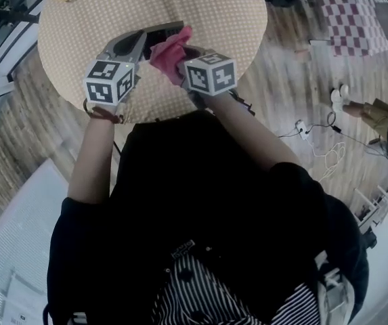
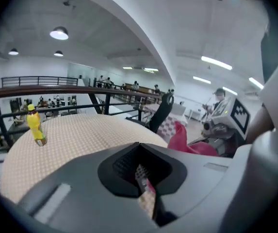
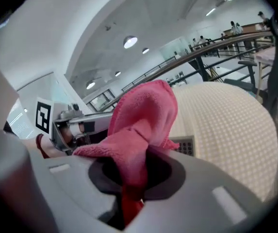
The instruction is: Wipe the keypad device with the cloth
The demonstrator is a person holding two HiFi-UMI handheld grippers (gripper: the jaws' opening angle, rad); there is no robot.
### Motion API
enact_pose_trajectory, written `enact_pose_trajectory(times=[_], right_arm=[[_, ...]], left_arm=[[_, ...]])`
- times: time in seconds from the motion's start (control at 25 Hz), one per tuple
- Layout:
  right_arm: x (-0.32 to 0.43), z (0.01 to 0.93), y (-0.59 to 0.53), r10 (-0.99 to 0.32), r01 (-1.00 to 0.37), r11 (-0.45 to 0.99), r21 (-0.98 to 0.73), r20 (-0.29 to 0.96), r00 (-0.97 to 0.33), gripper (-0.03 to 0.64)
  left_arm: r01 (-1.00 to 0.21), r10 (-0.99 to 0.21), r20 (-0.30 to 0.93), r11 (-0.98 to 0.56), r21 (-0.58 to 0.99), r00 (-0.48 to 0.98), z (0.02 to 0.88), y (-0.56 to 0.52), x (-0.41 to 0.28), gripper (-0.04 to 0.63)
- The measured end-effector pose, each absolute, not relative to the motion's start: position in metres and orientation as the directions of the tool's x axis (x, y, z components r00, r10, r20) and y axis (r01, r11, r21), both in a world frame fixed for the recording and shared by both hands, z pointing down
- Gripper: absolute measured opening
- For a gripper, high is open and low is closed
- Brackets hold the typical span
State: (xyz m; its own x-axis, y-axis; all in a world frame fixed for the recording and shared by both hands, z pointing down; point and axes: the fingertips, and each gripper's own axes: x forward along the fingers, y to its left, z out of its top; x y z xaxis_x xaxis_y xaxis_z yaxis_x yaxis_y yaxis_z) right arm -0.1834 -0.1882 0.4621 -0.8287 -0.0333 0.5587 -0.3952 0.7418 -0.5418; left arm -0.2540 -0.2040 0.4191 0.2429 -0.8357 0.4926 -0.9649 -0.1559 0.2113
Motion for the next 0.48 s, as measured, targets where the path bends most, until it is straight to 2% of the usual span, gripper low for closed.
enact_pose_trajectory(times=[0.16,0.48], right_arm=[[-0.147,0.401,-0.176,-0.056,-0.340,0.768,-0.543,0.473,-0.879,0.062],[-0.096,0.343,-0.145,-0.032,-0.236,0.821,-0.520,0.371,-0.928,0.062]], left_arm=[[-0.942,-0.901,0.380,-0.080,0.326,0.208,0.362,-0.158,-0.229,0.003],[-0.947,-0.942,0.310,-0.023,0.322,0.128,0.321,-0.095,-0.169,0.003]])
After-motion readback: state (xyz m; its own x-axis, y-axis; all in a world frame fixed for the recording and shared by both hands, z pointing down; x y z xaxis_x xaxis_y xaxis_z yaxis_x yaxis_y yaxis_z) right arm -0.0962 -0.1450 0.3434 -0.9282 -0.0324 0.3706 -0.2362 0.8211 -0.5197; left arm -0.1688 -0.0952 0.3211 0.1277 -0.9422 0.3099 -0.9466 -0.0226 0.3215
